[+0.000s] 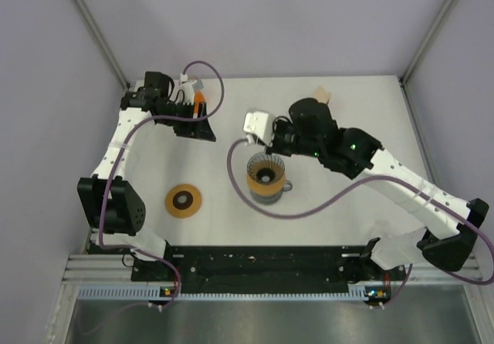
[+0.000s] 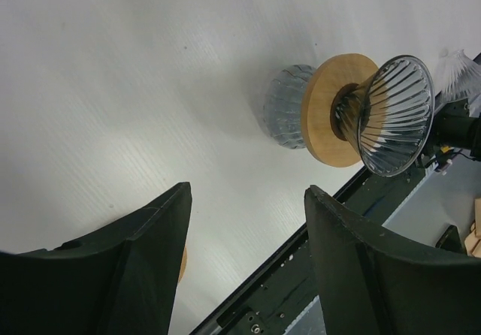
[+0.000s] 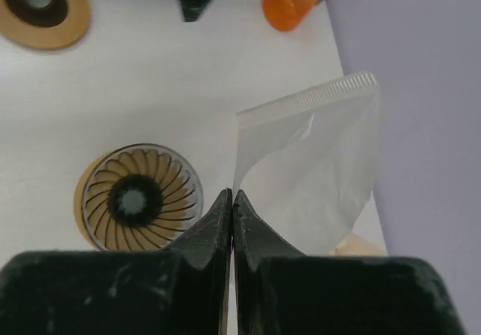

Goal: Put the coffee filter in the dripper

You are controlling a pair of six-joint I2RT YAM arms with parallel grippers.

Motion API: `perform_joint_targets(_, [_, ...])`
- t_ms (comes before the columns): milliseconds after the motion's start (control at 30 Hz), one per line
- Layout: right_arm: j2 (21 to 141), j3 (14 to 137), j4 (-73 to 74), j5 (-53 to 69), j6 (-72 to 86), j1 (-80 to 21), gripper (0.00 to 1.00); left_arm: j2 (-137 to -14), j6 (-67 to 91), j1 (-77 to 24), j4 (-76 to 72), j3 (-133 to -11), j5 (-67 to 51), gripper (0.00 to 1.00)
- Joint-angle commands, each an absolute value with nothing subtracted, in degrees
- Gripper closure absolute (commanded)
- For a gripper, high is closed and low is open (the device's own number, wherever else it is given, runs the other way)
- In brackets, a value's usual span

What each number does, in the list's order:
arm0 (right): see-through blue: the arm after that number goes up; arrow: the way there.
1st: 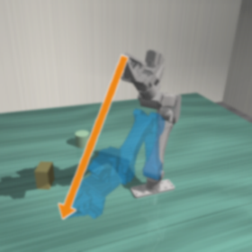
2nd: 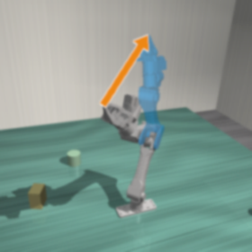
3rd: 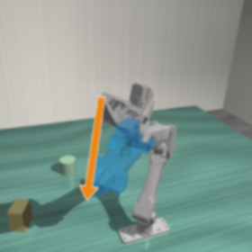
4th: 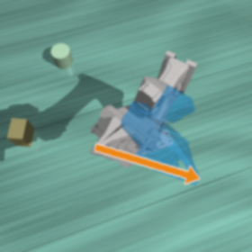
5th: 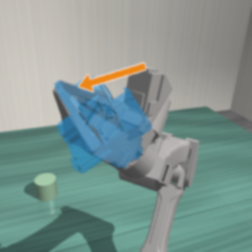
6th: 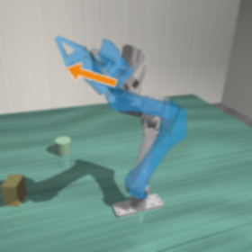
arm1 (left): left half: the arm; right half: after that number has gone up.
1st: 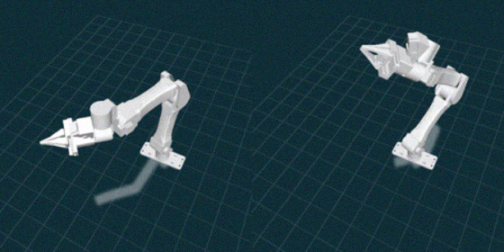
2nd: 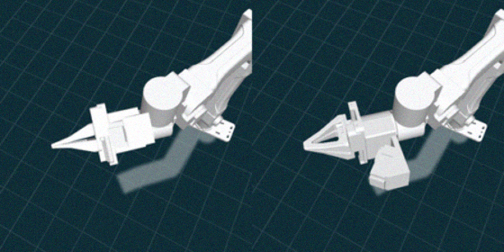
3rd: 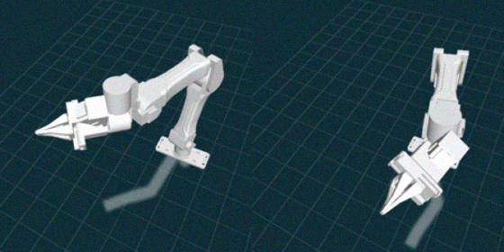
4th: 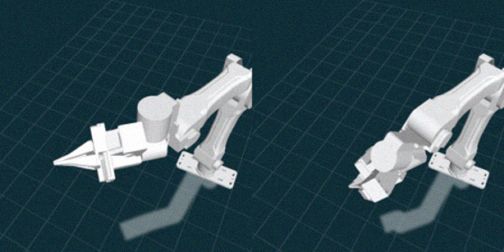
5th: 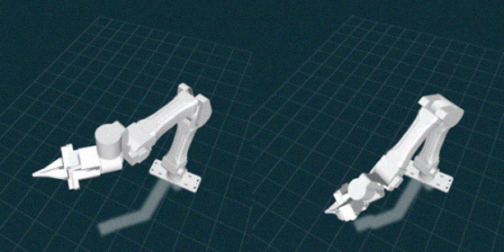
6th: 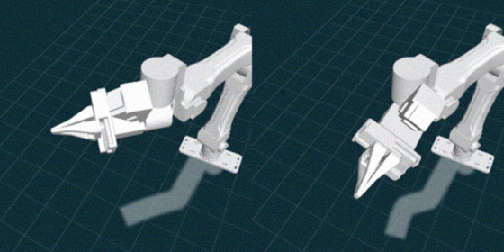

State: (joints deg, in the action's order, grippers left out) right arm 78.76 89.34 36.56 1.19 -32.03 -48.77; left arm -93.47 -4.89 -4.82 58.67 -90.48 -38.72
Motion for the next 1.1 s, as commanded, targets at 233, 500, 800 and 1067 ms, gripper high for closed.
perform_joint_targets(233, [75.58,86.04,48.24,-1.30,-60.11,-61.26,1.00,-85.52,-8.97,-4.92,59.77,-96.42,-47.98,0.27])
perform_joint_targets(500, [79.19,87.98,53.26,-5.36,-62.49,-61.87,1.00,-84.72,-10.54,-15.18,59.68,-99.84,-47.12,0.16])
perform_joint_targets(800, [78.93,86.66,53.70,-5.10,-63.19,-62.58,1.00,-90.00,-12.30,-26.71,59.77,-102.13,-39.11,0.18])
perform_joint_targets(1067, [79.01,85.52,53.88,-5.01,-63.98,-62.58,1.00,-92.90,-12.66,-29.09,59.41,-99.67,-41.92,0.45])
